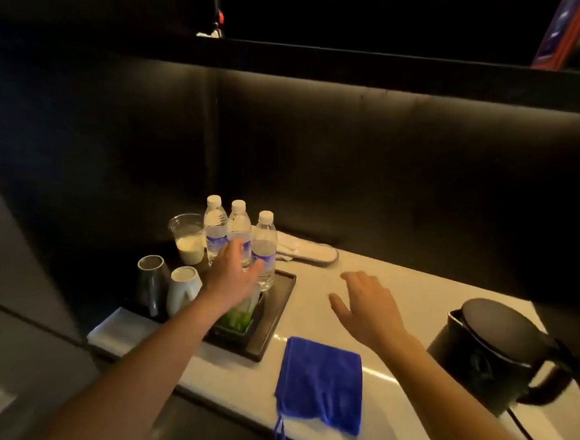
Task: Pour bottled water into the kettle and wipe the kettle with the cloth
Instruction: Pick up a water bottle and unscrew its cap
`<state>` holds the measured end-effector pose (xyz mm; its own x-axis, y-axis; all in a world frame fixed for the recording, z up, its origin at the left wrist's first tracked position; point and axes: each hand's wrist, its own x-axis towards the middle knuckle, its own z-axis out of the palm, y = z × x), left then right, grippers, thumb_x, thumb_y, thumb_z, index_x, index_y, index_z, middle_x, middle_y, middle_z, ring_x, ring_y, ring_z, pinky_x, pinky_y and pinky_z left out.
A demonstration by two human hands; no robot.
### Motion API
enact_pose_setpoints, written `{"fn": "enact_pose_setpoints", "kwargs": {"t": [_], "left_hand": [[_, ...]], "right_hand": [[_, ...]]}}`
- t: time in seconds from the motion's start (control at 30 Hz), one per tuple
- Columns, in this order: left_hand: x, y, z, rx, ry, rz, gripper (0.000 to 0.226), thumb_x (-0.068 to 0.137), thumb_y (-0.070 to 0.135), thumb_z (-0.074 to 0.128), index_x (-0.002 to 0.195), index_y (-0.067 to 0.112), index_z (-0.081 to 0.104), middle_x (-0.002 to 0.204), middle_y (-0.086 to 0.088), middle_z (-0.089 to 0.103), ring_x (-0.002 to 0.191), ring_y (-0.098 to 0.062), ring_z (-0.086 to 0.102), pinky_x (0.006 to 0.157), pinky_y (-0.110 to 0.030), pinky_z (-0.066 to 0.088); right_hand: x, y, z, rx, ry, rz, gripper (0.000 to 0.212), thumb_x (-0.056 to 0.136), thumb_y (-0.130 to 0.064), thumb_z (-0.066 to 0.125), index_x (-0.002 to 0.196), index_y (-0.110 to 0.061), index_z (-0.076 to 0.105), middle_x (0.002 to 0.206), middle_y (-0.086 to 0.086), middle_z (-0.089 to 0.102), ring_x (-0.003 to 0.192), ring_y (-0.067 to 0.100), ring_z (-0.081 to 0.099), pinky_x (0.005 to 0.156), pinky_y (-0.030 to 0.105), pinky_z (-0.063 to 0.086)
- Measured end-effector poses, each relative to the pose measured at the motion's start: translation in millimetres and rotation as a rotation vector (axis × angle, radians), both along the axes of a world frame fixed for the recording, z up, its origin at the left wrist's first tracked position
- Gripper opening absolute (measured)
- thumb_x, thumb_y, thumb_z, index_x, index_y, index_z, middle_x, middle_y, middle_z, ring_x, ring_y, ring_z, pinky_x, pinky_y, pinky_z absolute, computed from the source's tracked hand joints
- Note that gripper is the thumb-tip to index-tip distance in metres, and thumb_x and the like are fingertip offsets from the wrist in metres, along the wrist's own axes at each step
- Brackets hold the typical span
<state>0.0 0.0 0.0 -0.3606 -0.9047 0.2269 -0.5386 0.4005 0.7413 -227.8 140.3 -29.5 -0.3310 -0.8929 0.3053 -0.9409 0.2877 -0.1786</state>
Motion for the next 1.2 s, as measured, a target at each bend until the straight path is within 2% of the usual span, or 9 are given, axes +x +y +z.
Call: {"fn": "enact_pose_setpoints", "kwargs": {"t": [0.1,0.23,0.47,0.63,0.8,0.9,1.0,1.1,1.2], "left_hand": [[-34.2,-32.0,6.4,0.046,-0.013,0.067,0.076,0.095,0.037,0.068,0.155,0.009,0.029,0.157,-0.014,0.04,0.14,-0.032,0.044,0.108,-0.045,0.043],[-67.7,-58.8,-4.0,0.118,0.019,0.13,0.087,0.092,0.038,0.071,0.158,0.01,0.021,0.162,-0.015,0.034,0.146,-0.035,0.037,0.115,-0.05,0.039],[-105.1,-75.3,-26.2,0.114,0.062,0.242,0.081,0.086,0.031,0.08,0.149,0.01,0.032,0.149,-0.017,0.048,0.136,-0.038,0.048,0.107,-0.049,0.044],[-113.0,-72.6,-34.0,0.094,0.144,0.277,0.064,0.087,0.019,0.079,0.137,0.009,0.04,0.136,-0.019,0.056,0.123,-0.037,0.058,0.096,-0.044,0.052],[-113.1,-57.1,-8.7,-0.053,0.191,0.12,0.055,0.087,0.023,0.079,0.125,0.006,0.043,0.119,-0.018,0.061,0.103,-0.027,0.063,0.077,-0.031,0.047],[-103.9,-29.9,6.3,-0.164,0.204,0.003,0.059,0.087,0.035,0.079,0.127,0.01,0.043,0.122,-0.012,0.062,0.103,-0.019,0.059,0.079,-0.032,0.051],[-92.0,7.0,9.4,-0.104,0.251,-0.156,0.062,0.086,0.043,0.077,0.13,0.018,0.041,0.125,-0.002,0.063,0.112,-0.019,0.063,0.084,-0.036,0.058],[-82.7,45.9,-1.2,-0.014,0.312,-0.317,0.062,0.083,0.048,0.078,0.129,0.024,0.045,0.118,0.009,0.063,0.105,-0.006,0.066,0.077,-0.02,0.055],[-81.9,80.1,-20.6,0.105,0.354,-0.524,0.061,0.083,0.046,0.08,0.13,0.027,0.047,0.111,0.015,0.063,0.104,0.007,0.063,0.074,-0.009,0.052]], "right_hand": [[-21.5,-38.8,-5.4,0.092,0.014,0.029,0.059,0.095,-0.063,0.051,0.138,-0.024,0.051,0.135,0.001,0.061,0.114,0.02,0.06,0.091,0.033,0.047],[-37.3,-51.1,-54.3,0.339,-0.061,0.032,0.073,0.092,-0.071,0.046,0.146,-0.022,0.042,0.147,0.004,0.05,0.128,0.025,0.05,0.102,0.042,0.041],[-45.3,-38.8,-123.0,0.466,-0.169,0.052,0.1,0.086,-0.086,0.022,0.161,-0.023,0.004,0.17,0.004,-0.001,0.154,0.029,0.0,0.12,0.051,0.01],[-44.9,-36.8,-134.8,0.418,-0.179,0.037,0.102,0.082,-0.09,0.011,0.161,-0.027,-0.004,0.17,0.0,-0.01,0.154,0.025,-0.012,0.12,0.048,-0.001],[-47.4,-37.5,-136.3,0.407,-0.167,0.026,0.102,0.082,-0.09,0.013,0.162,-0.028,0.0,0.17,-0.001,-0.005,0.154,0.023,-0.007,0.119,0.045,0.001],[-48.3,-38.1,-124.9,0.421,-0.231,0.037,0.095,0.087,-0.083,0.027,0.161,-0.027,0.01,0.171,0.001,0.003,0.154,0.023,0.0,0.119,0.046,0.006],[-49.7,-31.3,-103.1,0.356,-0.344,0.018,0.071,0.099,-0.06,0.043,0.156,-0.021,0.029,0.167,0.004,0.022,0.15,0.024,0.02,0.116,0.045,0.021],[-48.4,-8.3,-73.9,0.178,-0.589,-0.066,0.047,0.106,-0.038,0.046,0.149,-0.018,0.044,0.156,0.007,0.042,0.139,0.024,0.041,0.111,0.04,0.032],[-41.6,21.4,-40.8,0.002,-0.612,-0.123,0.03,0.108,-0.023,0.044,0.13,-0.012,0.06,0.127,0.007,0.064,0.114,0.02,0.06,0.095,0.032,0.047]]}}
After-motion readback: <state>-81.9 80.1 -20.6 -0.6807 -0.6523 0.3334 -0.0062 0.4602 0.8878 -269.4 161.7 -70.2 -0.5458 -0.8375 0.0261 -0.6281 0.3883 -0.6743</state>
